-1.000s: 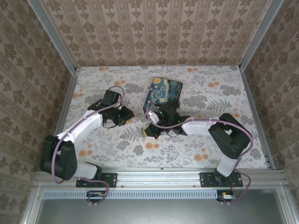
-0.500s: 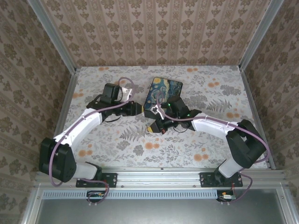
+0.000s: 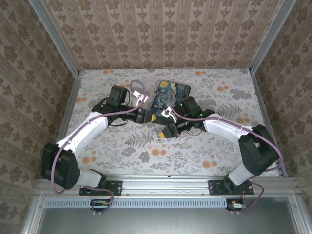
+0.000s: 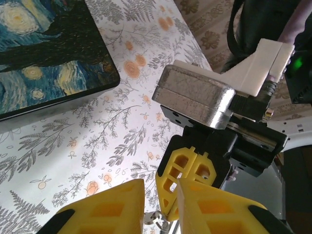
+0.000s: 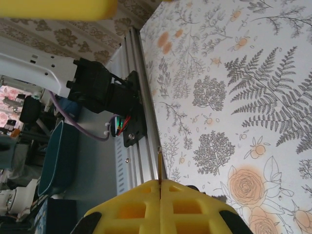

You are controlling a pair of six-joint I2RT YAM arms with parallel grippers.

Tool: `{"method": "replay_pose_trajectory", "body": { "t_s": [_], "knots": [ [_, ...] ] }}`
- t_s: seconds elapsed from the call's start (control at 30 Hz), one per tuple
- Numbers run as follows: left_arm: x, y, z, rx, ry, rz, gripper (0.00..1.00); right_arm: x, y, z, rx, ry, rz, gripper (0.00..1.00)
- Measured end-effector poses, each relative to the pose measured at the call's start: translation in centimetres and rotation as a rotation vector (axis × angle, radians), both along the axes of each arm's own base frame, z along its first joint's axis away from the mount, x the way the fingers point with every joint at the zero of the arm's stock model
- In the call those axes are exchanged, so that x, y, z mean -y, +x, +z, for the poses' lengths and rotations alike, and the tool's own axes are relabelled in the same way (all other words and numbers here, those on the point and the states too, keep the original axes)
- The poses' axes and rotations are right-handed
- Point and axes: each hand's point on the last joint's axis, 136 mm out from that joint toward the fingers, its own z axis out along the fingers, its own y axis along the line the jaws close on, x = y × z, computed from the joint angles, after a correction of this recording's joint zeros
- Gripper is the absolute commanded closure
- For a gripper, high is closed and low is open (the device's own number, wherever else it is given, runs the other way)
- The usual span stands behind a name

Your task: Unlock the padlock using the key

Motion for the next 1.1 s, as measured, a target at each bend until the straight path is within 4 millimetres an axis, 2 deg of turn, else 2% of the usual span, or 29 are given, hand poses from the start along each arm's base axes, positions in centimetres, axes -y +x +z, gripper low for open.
{"method": "replay_pose_trajectory", "body": {
  "t_s": [0.33,0.73,1.1],
  "knots": [
    [0.6,-1.4,0.3,-0.005,-0.045,-0.078,0.73,0.3,0.4,0.3,-0.007,0.015,0.01,1.0],
    [1.6,-2.7,-1.4,-0.051,-0.04,-0.13,0.69,0.1,0.7,1.2,0.001,0.041,0.017,1.0],
    [1.7,-3.2,-2.1,-0.066,-0.035,-0.14,0.76,-0.1,1.2,1.4,0.014,0.056,0.02,1.0]
  ]
}}
